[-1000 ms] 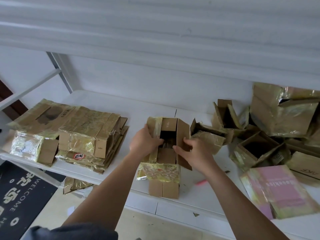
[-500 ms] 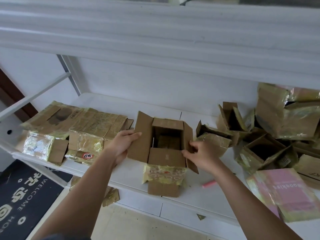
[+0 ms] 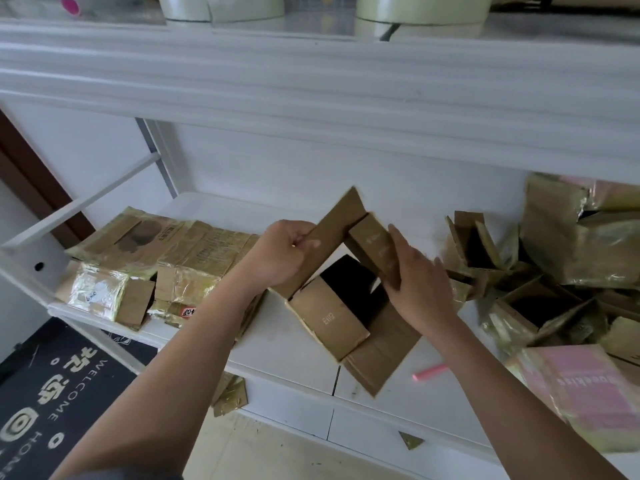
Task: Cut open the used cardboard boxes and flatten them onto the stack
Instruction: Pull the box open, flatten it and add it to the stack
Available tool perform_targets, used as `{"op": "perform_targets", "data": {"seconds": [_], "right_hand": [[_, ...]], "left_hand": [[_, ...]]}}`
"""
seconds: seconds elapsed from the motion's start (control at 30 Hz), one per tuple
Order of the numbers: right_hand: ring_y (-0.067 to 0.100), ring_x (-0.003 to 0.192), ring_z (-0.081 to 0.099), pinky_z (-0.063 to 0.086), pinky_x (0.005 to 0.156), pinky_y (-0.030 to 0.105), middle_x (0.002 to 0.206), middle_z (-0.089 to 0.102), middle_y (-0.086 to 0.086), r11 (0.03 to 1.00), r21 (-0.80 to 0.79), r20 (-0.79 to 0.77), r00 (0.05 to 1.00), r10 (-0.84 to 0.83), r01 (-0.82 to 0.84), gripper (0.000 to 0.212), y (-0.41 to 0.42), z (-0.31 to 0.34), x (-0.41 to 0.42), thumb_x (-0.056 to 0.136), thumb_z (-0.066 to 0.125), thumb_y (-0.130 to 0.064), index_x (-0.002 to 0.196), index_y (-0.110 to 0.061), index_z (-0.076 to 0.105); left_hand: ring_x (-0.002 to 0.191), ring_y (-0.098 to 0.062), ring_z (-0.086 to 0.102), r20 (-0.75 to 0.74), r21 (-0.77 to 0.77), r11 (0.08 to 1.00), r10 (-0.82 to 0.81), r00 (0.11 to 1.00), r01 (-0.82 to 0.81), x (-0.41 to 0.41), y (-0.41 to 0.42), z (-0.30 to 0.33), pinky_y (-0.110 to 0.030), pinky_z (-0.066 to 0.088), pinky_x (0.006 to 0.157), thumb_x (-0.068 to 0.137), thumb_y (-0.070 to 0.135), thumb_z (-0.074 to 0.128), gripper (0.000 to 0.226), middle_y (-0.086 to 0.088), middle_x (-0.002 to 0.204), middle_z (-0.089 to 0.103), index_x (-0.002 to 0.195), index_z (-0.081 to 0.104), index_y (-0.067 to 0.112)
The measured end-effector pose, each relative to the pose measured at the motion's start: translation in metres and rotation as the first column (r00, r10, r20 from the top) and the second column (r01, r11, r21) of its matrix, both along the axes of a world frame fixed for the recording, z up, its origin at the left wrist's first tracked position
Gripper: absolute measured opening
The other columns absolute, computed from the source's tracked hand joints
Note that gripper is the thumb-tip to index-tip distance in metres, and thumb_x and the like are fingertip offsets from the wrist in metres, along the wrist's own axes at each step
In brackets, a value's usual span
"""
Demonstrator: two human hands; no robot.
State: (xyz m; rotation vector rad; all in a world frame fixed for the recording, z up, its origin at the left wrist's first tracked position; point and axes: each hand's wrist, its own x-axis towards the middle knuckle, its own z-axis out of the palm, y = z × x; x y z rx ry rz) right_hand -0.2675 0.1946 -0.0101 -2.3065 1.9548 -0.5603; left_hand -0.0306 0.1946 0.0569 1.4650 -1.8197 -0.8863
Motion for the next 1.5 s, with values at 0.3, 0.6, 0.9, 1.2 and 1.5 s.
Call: {"op": "perform_targets", "data": {"seconds": [0.3, 0.6, 0.9, 1.2, 1.5], "right_hand": [[0.017, 0.124, 0.055, 0.043, 0.104, 0.026, 0.136, 0.058, 0.006, 0.985, -0.168, 0.6, 0.795, 0.086, 0.021, 0.046, 0.004, -0.013, 0.011, 0.106, 0.04, -0.021, 0.152, -0.017, 0.036], [0.029, 0.124, 0.055, 0.045, 0.102, 0.038, 0.133, 0.059, 0.015, 0.999, -0.037, 0.671, 0.741, -0.002, 0.036, 0.044, 0.022, -0.04, 0.017, 0.105, 0.039, -0.021, 0.147, -0.008, 0.041], [-0.006, 0.106, 0.051, 0.034, 0.082, -0.006, 0.125, 0.055, -0.013, 0.992, 0.128, 0.731, 0.674, -0.104, 0.014, 0.045, 0.02, -0.042, 0.003, 0.104, 0.046, -0.019, 0.148, -0.017, 0.04], [0.012, 0.133, 0.044, 0.041, 0.109, 0.035, 0.144, 0.043, -0.013, 0.876, 0.46, 0.667, 0.708, -0.233, -0.144, 0.067, 0.016, -0.038, -0.054, 0.095, 0.059, -0.006, 0.145, -0.043, 0.034], [0.014, 0.125, 0.054, 0.048, 0.094, 0.032, 0.123, 0.061, -0.017, 0.705, 0.651, 0.647, 0.692, -0.322, -0.28, 0.056, 0.02, -0.058, -0.055, 0.087, 0.044, 0.008, 0.1, -0.038, 0.072]], "left_hand": [[0.106, -0.02, 0.062, -0.028, -0.226, 0.914, 0.339, 0.94, -0.337, -0.009, -0.008, -0.023, -0.025, 0.047, 0.084, 0.095, 0.012, 0.06, 0.032, -0.005, 0.121, 0.067, 0.125, 0.064, 0.021], [0.134, -0.027, 0.041, -0.011, 0.235, 0.882, 0.422, 0.907, -0.408, -0.013, 0.003, -0.092, -0.036, 0.043, 0.1, 0.065, 0.056, 0.083, 0.118, -0.008, 0.149, 0.039, 0.151, 0.012, 0.016], [0.106, -0.019, 0.055, -0.294, 0.31, 0.901, 0.394, 0.871, -0.303, -0.01, 0.005, -0.099, -0.038, 0.049, 0.088, 0.084, 0.013, 0.07, 0.076, -0.001, 0.122, 0.058, 0.146, 0.03, 0.032], [0.092, -0.039, 0.067, -0.733, 0.6, 0.783, 0.459, 0.501, 0.16, 0.044, 0.0, -0.091, -0.052, 0.047, 0.09, 0.082, 0.023, 0.034, 0.052, -0.015, 0.123, 0.063, 0.126, 0.058, 0.011], [0.108, -0.035, 0.061, -0.082, 0.764, 0.6, 0.452, 0.888, -0.235, 0.021, 0.0, -0.118, -0.052, 0.053, 0.091, 0.079, 0.016, 0.08, 0.056, -0.017, 0.12, 0.062, 0.122, 0.051, -0.005]]}}
